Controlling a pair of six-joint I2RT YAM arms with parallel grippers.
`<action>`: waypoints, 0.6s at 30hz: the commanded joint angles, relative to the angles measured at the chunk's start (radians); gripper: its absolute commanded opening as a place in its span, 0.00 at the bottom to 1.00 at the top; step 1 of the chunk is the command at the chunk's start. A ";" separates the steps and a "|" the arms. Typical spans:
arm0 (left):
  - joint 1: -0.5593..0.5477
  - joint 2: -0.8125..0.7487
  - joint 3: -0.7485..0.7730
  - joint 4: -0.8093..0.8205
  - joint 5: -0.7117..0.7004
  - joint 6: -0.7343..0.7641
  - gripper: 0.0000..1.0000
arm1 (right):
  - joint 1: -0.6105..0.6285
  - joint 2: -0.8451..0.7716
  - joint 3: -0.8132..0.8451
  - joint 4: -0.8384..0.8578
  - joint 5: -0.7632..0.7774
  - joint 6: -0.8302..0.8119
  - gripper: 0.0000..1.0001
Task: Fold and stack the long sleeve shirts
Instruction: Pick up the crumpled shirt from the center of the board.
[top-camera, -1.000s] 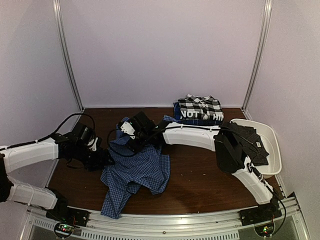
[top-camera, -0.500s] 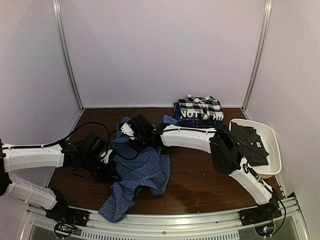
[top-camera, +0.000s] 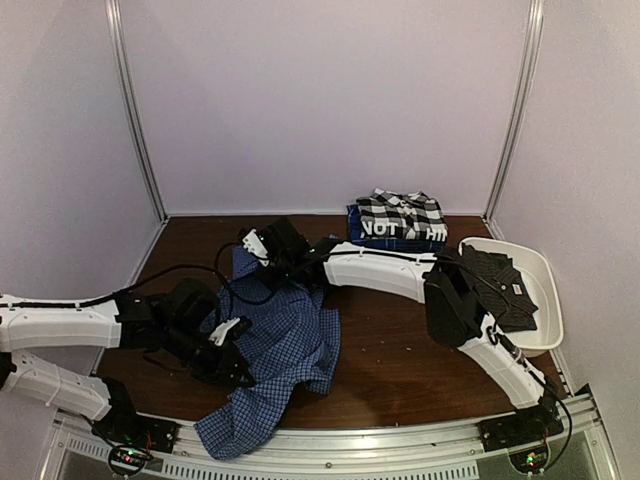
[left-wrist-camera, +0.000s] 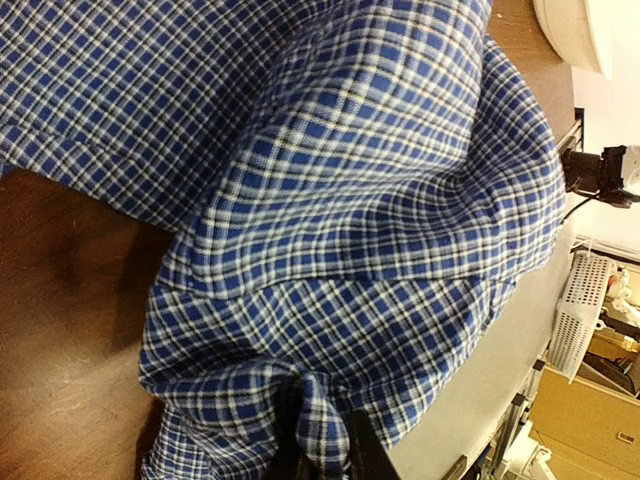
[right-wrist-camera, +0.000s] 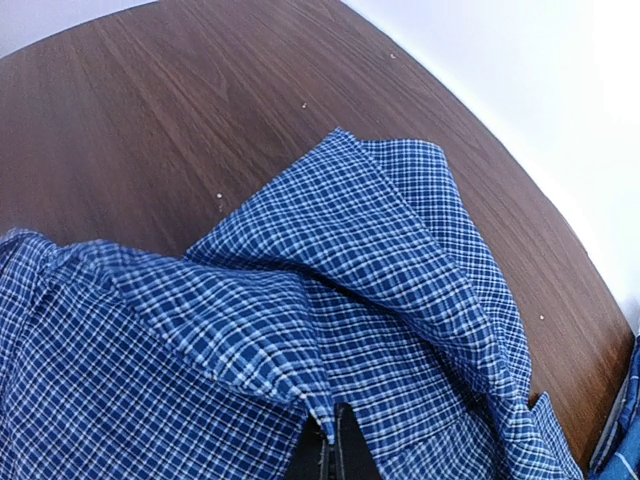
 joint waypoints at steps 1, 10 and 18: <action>-0.004 -0.019 0.019 0.014 -0.038 0.004 0.14 | -0.035 -0.081 0.026 0.016 0.011 0.053 0.00; 0.040 0.005 0.080 -0.108 -0.378 -0.111 0.33 | -0.092 -0.209 0.015 -0.034 0.003 0.116 0.00; 0.101 0.012 0.087 -0.107 -0.527 -0.120 0.47 | -0.098 -0.243 -0.014 -0.059 0.011 0.133 0.00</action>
